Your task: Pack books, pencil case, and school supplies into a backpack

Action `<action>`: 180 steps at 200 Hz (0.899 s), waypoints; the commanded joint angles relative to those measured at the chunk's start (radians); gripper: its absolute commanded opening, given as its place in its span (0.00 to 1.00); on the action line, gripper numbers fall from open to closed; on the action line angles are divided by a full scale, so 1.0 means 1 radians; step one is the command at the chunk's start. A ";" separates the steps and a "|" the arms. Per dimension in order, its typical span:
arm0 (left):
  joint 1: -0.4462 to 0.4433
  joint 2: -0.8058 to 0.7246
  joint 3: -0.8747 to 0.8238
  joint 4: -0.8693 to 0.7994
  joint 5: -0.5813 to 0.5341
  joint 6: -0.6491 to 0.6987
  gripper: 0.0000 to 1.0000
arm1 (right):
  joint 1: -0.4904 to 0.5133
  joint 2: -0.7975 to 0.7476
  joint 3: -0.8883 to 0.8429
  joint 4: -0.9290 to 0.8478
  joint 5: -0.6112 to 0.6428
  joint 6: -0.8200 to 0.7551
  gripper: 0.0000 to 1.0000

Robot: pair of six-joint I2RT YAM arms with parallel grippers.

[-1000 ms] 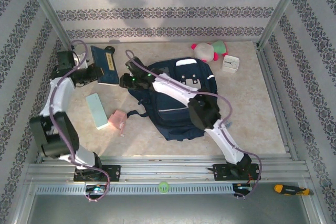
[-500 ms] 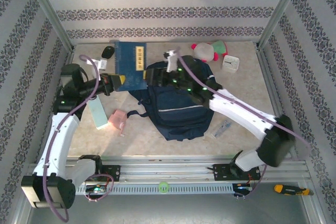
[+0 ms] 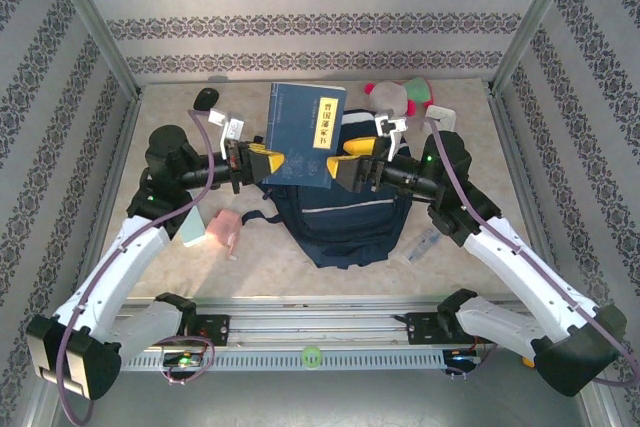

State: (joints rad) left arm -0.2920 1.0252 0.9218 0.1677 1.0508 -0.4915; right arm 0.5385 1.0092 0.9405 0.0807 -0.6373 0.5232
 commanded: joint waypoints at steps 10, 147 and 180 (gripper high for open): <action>-0.069 0.009 0.019 0.170 0.031 -0.057 0.00 | -0.009 0.022 0.006 0.065 -0.142 0.071 0.91; -0.099 -0.004 -0.018 0.158 -0.079 -0.015 0.01 | -0.025 0.005 -0.072 0.320 -0.230 0.198 0.32; -0.114 -0.002 -0.019 0.119 -0.076 0.014 0.09 | -0.033 0.010 -0.080 0.291 -0.200 0.153 0.09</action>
State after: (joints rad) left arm -0.3832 1.0378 0.9005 0.3088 0.9749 -0.5282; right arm 0.5182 1.0264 0.8654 0.3073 -0.8680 0.7109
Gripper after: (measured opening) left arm 0.115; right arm 0.180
